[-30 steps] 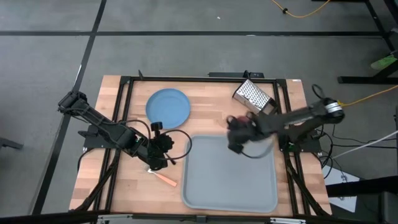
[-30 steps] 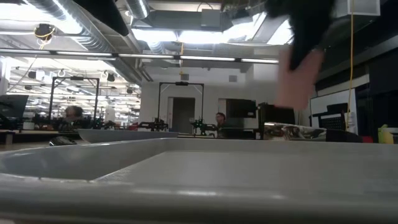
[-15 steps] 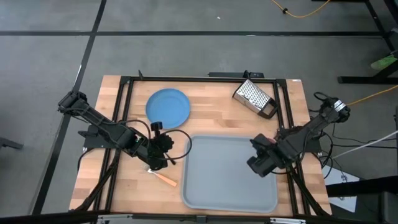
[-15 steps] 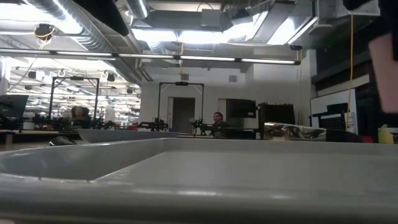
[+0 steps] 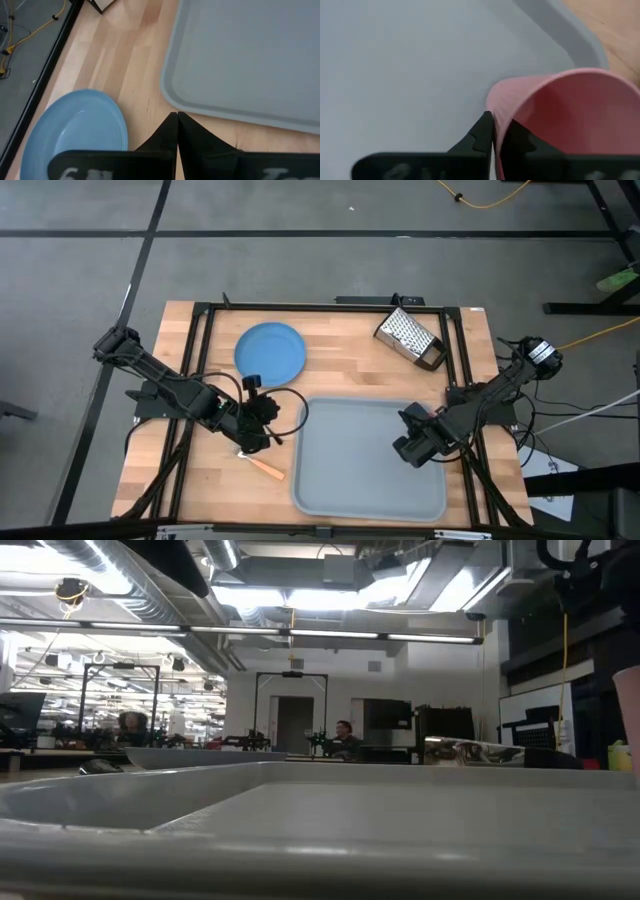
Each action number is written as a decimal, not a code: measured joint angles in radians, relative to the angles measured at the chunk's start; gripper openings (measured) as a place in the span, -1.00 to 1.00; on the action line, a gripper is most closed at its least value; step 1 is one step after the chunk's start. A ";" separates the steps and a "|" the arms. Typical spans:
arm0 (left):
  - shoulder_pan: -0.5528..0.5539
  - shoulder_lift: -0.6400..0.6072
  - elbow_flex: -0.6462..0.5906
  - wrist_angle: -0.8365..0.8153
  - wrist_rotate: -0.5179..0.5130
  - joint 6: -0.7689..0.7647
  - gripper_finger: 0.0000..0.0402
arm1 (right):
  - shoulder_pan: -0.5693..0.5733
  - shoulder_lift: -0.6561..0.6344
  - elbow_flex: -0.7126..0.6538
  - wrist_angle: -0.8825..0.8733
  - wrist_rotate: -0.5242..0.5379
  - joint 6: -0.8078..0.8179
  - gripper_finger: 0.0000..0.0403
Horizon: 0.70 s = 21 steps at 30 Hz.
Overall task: Pick and place plate/cup/fork/spoon on tray
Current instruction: Put the pink cup to the top right of the gray tray
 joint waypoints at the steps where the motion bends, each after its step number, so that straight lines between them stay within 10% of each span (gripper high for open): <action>1: 0.000 0.000 0.000 0.002 0.000 0.000 -1.00 | 0.000 0.000 0.002 -0.007 0.000 -0.002 -0.85; 21: 0.000 0.000 0.000 0.002 0.000 0.000 -1.00 | -0.009 -0.001 0.016 -0.019 0.033 -0.023 -0.84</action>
